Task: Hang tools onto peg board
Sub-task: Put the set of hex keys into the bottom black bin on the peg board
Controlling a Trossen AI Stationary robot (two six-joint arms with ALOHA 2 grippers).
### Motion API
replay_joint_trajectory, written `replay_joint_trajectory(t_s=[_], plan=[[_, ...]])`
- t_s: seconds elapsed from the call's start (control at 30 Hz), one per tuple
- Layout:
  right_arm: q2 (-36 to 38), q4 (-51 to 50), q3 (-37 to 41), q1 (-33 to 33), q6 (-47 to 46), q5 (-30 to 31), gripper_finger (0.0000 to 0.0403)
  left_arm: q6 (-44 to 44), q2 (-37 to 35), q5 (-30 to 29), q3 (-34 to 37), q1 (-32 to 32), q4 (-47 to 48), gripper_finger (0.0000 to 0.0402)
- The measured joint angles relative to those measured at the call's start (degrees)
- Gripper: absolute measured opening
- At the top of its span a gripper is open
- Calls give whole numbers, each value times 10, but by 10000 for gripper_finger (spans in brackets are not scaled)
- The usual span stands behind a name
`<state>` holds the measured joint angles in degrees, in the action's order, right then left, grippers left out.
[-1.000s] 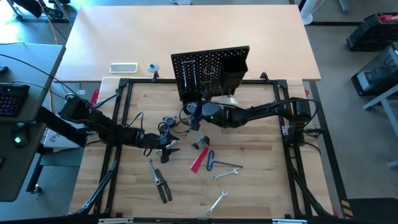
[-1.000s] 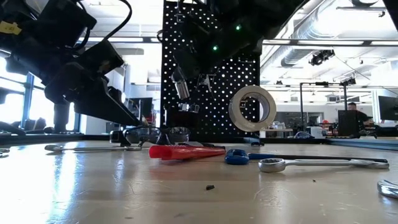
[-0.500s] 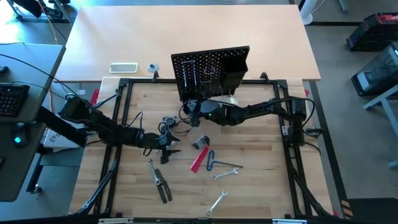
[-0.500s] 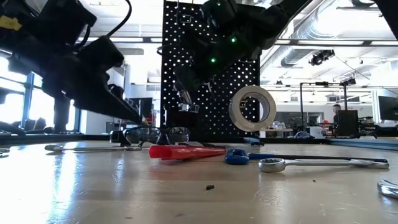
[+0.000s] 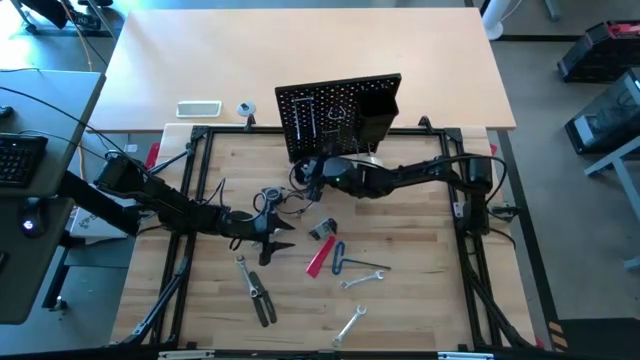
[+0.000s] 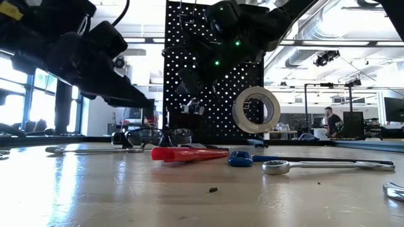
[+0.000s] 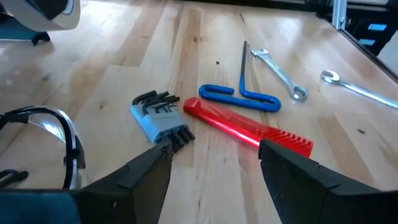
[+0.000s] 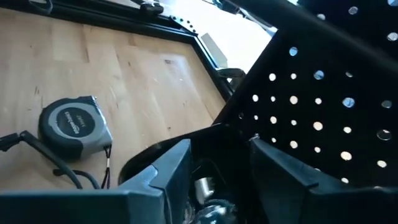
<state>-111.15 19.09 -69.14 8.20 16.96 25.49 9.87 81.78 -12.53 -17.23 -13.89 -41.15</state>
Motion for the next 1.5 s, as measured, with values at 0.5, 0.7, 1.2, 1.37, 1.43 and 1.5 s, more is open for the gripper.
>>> replay_joint_trajectory(t_s=[0.5, 0.7, 1.2, 1.37, 1.43, 1.5], plan=[[3, -2, 0, -105, 105, 149, 162, -10, 59, -9, -73, -16, 5, 231], [10, -9, 0, -148, 137, 218, 162, 5, 156, -45, -132, -26, 13, 232], [88, -133, 0, -217, 92, 316, 162, 60, 225, -143, -211, -34, 87, 246], [95, -174, 0, -227, 54, 317, 162, 61, 244, -185, -243, -35, 131, 285], [95, -190, 0, -231, 44, 318, 162, 62, 251, -180, -249, -32, 132, 298], [95, -208, 0, -233, 30, 318, 162, 71, 259, -170, -253, -26, 131, 305]])
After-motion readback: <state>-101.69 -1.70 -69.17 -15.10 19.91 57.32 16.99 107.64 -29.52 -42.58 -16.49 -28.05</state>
